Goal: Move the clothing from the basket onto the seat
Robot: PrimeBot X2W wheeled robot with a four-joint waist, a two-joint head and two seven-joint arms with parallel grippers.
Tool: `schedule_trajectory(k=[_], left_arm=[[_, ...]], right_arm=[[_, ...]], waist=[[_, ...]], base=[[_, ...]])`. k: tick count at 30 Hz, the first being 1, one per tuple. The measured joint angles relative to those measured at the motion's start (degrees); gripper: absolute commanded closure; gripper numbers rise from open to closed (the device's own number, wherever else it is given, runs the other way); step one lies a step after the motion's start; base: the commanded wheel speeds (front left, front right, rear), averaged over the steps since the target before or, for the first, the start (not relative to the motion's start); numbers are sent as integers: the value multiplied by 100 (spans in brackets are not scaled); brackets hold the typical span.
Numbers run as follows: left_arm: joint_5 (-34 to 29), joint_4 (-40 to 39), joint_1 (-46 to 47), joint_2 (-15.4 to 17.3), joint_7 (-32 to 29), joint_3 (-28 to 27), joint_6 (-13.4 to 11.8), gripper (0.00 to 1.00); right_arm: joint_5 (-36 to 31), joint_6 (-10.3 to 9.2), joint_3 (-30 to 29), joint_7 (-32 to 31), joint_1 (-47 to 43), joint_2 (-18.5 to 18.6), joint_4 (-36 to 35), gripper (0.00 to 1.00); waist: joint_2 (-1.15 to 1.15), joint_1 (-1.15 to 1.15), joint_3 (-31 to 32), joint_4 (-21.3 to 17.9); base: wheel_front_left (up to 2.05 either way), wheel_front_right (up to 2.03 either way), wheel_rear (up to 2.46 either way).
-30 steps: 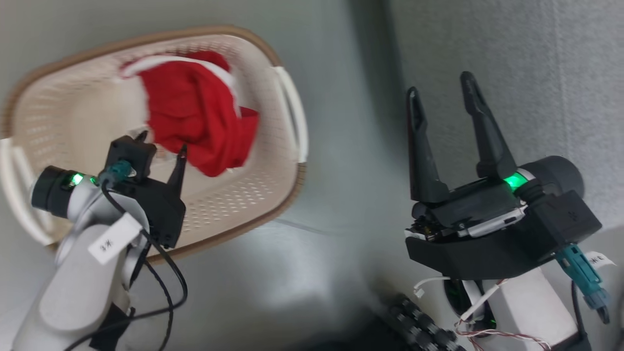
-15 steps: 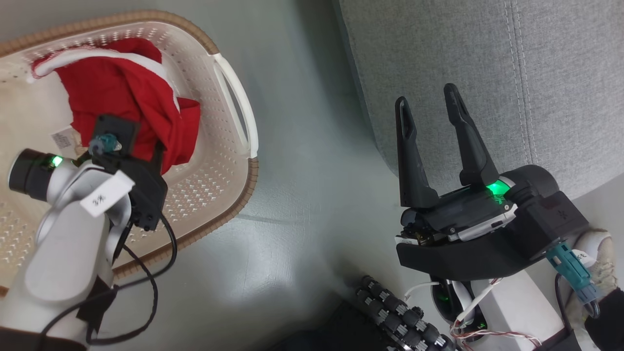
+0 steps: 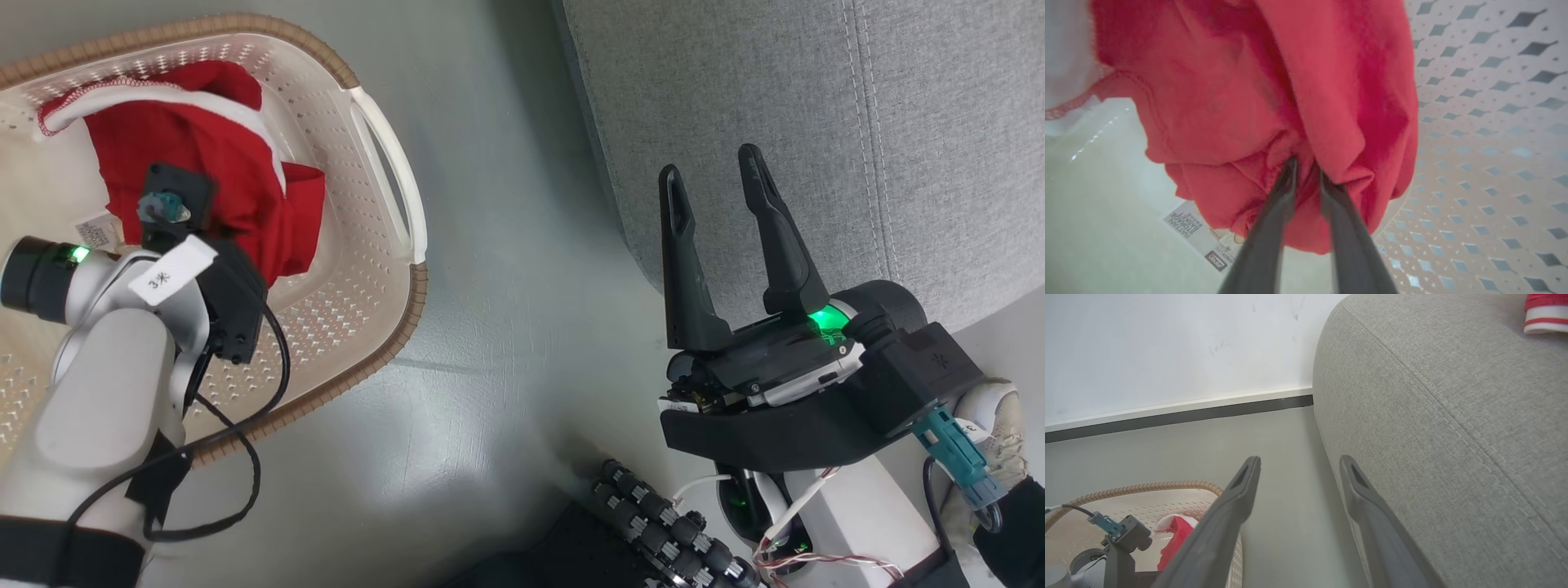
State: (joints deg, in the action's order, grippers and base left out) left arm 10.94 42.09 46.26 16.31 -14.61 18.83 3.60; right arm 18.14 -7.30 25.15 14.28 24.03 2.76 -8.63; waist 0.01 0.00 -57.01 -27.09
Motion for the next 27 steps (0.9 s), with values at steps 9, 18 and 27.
schedule_trajectory(k=[9, 18, 27], left_arm=[[19, 178, 85, -25, 141, -55, -24, 100], [244, 147, 9, -210, 639, -155, -5, 100], [371, 8, -249, -480, 1304, -171, 46, 100]], right_arm=[[0, 0, 74, 12, 92, -1, 108, 0], [-119, 0, -49, 26, 273, -3, 281, 0], [-520, 0, -333, 44, 325, 0, 511, 0]], waist=[[0, 0, 12, 24], [-1, 0, 140, 115], [-1, 0, 412, 511]], base=[[0, 0, 0], [0, 0, 0], [0, 0, 0]])
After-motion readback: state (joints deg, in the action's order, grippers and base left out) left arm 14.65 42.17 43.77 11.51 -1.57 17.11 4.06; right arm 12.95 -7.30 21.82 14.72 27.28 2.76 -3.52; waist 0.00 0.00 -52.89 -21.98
